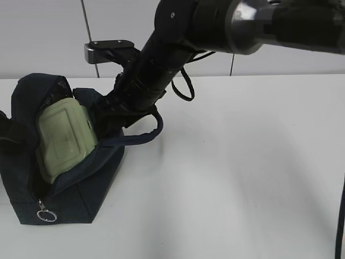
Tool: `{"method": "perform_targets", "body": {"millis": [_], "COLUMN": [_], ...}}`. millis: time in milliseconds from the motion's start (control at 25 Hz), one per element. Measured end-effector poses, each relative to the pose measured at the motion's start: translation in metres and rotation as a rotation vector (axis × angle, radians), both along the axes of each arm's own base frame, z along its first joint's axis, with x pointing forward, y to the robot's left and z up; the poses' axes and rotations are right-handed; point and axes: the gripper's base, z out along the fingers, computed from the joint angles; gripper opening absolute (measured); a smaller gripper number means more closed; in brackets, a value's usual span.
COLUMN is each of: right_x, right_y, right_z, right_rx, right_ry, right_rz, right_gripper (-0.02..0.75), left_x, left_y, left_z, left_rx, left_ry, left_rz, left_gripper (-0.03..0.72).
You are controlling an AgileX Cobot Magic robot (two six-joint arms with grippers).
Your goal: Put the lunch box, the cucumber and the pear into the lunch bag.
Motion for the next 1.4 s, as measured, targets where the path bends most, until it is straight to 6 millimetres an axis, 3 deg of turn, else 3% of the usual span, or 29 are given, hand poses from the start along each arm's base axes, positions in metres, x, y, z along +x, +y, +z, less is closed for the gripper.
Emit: {"method": "perform_targets", "body": {"millis": [80, 240, 320, 440, 600, 800, 960, 1080, 1280, 1400], "right_x": [0.001, 0.003, 0.003, 0.003, 0.007, 0.003, -0.014, -0.021, -0.025, -0.025], "right_y": [0.001, 0.001, 0.000, -0.009, -0.044, -0.091, -0.111, -0.119, -0.120, -0.117], "right_z": [-0.007, -0.008, 0.000, 0.021, 0.035, 0.035, 0.032, 0.025, 0.020, 0.022], "right_rx": [-0.009, -0.004, 0.011, 0.042, 0.068, 0.079, 0.070, 0.067, 0.080, 0.113], "right_ry": [0.013, 0.001, -0.015, -0.021, 0.030, 0.075, 0.070, 0.064, 0.071, 0.061], "right_rz": [-0.004, -0.014, -0.026, -0.058, -0.140, -0.214, -0.259, -0.290, -0.287, -0.266], "right_gripper": [0.454, 0.086, 0.026, 0.014, 0.012, 0.010, 0.010, 0.010, 0.011, 0.071], "left_x": [0.000, 0.000, 0.000, 0.007, 0.024, 0.048, 0.061, 0.065, 0.066, 0.066], "left_y": [0.000, 0.000, 0.000, -0.002, -0.011, -0.047, -0.077, -0.089, -0.093, -0.094], "left_z": [0.000, 0.000, 0.002, 0.007, 0.016, 0.019, 0.011, 0.006, 0.003, 0.001], "left_rx": [0.000, 0.000, 0.000, 0.002, 0.000, -0.004, -0.028, -0.037, -0.048, -0.048], "left_ry": [0.000, 0.000, 0.003, 0.013, 0.027, 0.021, 0.056, 0.072, 0.086, 0.090], "left_rz": [0.000, 0.000, -0.002, -0.010, -0.038, -0.138, -0.200, -0.223, -0.225, -0.225], "left_gripper": [-0.017, -0.017, -0.017, -0.017, -0.017, -0.017, -0.017, -0.017, -0.017, 0.006]}}
